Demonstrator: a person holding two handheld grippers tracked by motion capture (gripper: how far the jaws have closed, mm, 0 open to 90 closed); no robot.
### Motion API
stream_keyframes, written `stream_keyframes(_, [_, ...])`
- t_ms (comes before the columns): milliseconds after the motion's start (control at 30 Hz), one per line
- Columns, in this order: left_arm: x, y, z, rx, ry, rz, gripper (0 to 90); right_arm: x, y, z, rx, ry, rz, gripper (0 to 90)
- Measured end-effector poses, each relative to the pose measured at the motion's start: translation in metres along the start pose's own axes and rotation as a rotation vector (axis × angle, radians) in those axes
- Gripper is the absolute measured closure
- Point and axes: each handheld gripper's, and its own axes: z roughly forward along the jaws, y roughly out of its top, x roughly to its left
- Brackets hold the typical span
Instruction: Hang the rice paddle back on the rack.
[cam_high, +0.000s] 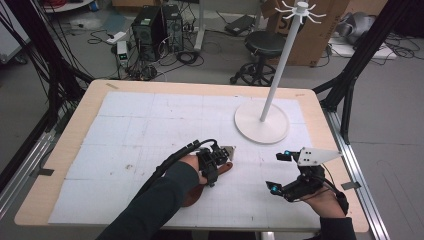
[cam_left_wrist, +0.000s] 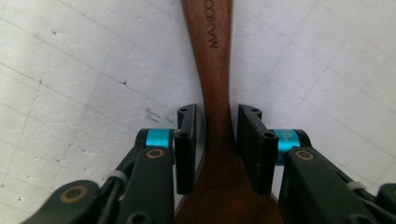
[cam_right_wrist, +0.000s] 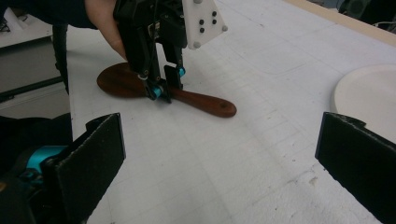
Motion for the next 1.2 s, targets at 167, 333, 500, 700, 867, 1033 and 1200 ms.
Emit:
stream_keyframes(167, [-0.002, 0.000, 0.001, -0.005, 0.009, 0.004, 72.4, 0.000, 0.000, 0.000, 0.000, -0.003, 0.001, 0.5])
stream_keyframes(333, [-0.003, -0.001, 0.001, -0.008, 0.016, 0.040, 71.6, 0.001, 0.000, 0.001, 0.002, -0.003, -0.001, 0.5])
stream_keyframes(500, [-0.001, -0.002, 0.000, -0.013, 0.006, 0.049, 75.1, 0.001, 0.000, 0.000, 0.003, -0.007, -0.002, 0.5])
stream_keyframes(700, [0.000, -0.003, 0.000, -0.020, 0.004, 0.074, 75.7, 0.000, -0.001, -0.001, -0.003, -0.012, 0.002, 0.5])
stream_keyframes(867, [0.002, -0.004, -0.002, -0.031, -0.014, 0.091, 75.9, -0.001, -0.002, -0.002, -0.001, -0.013, 0.004, 0.5])
stream_keyframes(1033, [0.005, -0.008, -0.011, -0.082, -0.033, 0.098, 76.0, -0.002, -0.003, -0.004, -0.007, -0.017, 0.006, 0.5])
stream_keyframes(1200, [0.013, -0.015, -0.025, -0.155, -0.058, 0.086, 76.2, -0.003, -0.003, -0.004, -0.010, -0.018, 0.007, 0.5])
